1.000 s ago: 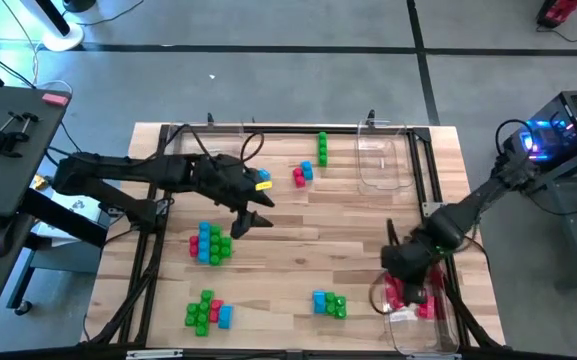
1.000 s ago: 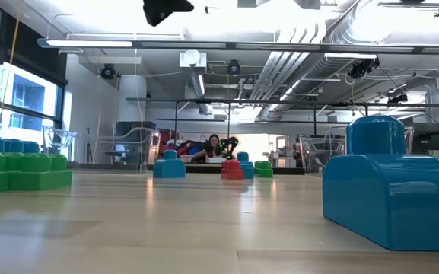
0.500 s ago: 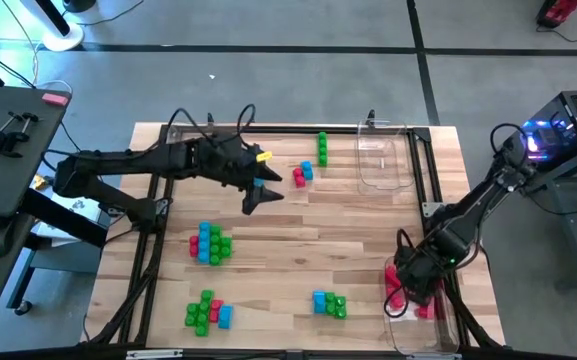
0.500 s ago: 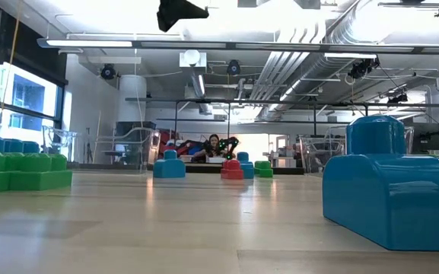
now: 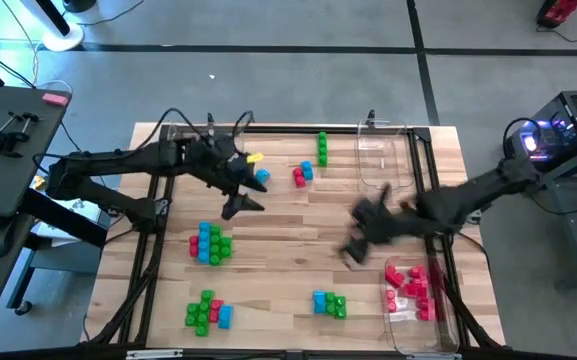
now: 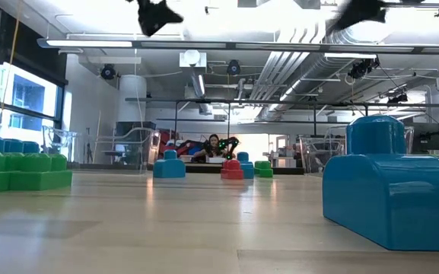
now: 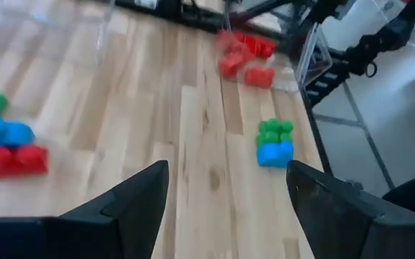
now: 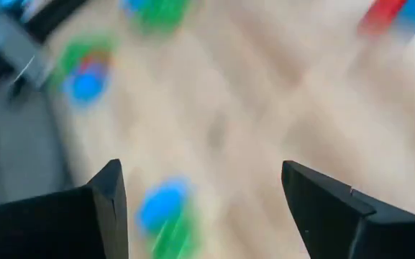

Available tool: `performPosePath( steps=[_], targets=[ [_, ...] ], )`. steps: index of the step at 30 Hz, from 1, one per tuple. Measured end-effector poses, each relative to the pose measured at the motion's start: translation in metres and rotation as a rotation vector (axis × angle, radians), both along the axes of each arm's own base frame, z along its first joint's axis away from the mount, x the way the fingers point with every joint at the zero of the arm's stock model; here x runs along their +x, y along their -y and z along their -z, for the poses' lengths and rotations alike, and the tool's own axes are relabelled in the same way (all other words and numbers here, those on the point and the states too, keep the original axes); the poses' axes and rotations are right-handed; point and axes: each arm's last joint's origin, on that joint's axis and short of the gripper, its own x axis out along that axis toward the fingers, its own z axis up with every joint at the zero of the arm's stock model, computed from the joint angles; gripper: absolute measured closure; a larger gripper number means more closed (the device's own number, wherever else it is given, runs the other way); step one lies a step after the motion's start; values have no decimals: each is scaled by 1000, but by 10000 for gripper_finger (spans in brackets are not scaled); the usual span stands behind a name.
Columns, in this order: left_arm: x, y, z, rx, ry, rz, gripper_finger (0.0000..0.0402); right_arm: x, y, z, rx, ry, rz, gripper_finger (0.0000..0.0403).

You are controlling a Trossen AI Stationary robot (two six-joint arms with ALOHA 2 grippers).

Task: Sort blocks
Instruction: Put the red game piece into the bottom right transparent bin

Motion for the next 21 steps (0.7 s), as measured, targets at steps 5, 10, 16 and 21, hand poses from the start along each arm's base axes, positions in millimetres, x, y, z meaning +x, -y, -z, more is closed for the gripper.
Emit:
performPosePath(
  steps=[5,10,16,21],
  targets=[
    [0,16,51,-173,8,-62,134,70,65,29,-213,78,96,160],
    [-11,46,69,-424,75,-15,134,111,123,78,-233,12,357,160],
    [-29,59,57,-387,171,-85,134,145,149,120,-231,-212,417,165],
    [-39,53,44,-375,246,-153,134,168,149,136,-278,-364,509,190]
  ],
)
